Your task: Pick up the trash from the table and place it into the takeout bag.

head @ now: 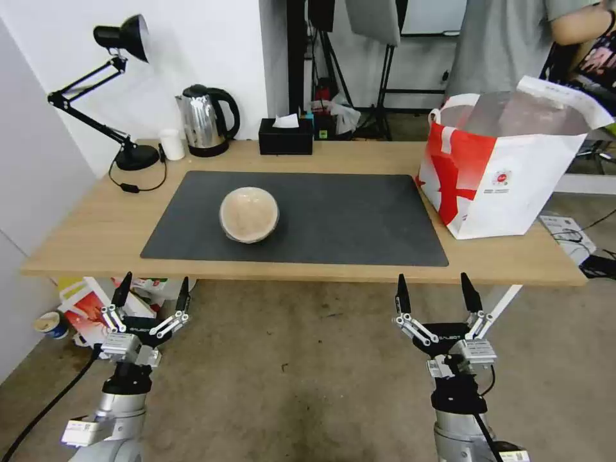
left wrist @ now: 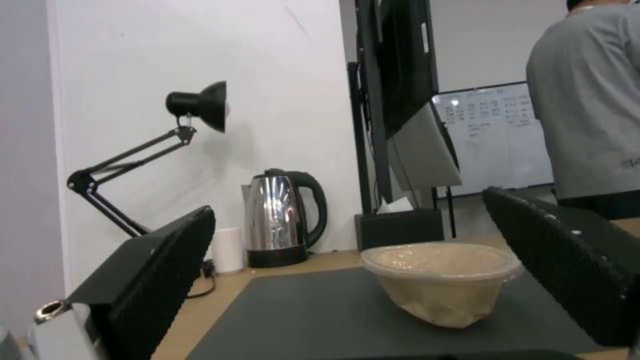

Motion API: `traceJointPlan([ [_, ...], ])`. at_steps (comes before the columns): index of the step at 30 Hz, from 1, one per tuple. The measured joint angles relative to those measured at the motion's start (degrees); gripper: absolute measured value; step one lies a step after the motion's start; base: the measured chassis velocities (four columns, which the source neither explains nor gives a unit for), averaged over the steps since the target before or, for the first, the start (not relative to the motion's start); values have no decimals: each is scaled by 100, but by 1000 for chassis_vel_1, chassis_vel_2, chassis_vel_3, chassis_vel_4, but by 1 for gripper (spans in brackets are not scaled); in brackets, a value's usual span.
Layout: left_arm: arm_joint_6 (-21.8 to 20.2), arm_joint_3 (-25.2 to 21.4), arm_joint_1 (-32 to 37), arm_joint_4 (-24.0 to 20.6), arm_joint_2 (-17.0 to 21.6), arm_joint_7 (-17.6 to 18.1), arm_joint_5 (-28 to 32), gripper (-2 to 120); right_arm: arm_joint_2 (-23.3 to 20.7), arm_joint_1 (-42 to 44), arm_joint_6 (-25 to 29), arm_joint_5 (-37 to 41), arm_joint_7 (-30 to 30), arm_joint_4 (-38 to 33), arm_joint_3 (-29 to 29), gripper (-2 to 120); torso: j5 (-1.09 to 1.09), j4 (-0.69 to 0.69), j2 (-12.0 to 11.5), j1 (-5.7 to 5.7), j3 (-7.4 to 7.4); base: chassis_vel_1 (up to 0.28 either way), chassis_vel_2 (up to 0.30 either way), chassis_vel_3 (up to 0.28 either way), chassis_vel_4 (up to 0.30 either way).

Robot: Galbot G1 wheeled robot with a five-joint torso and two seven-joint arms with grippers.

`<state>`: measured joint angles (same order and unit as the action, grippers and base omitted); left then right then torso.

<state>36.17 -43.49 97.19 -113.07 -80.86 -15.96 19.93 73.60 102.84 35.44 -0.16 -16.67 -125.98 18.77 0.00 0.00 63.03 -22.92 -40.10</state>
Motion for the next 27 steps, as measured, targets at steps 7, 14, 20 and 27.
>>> traceJointPlan([
  [7,0,0,0,0,0,0,0,100,0,0,0,2,0,-1,0,100,0,0,0,0,0,0,0,0,0],
  [14,0,0,0,0,0,0,0,100,0,0,0,5,0,-1,0,100,0,0,0,0,0,0,0,0,0],
  [20,0,0,0,0,0,0,0,100,0,0,0,5,0,-1,0,100,0,0,0,0,0,0,0,0,0],
  [27,0,0,0,0,0,0,0,100,0,0,0,5,-1,-1,0,100,0,0,0,0,0,0,0,0,0],
])
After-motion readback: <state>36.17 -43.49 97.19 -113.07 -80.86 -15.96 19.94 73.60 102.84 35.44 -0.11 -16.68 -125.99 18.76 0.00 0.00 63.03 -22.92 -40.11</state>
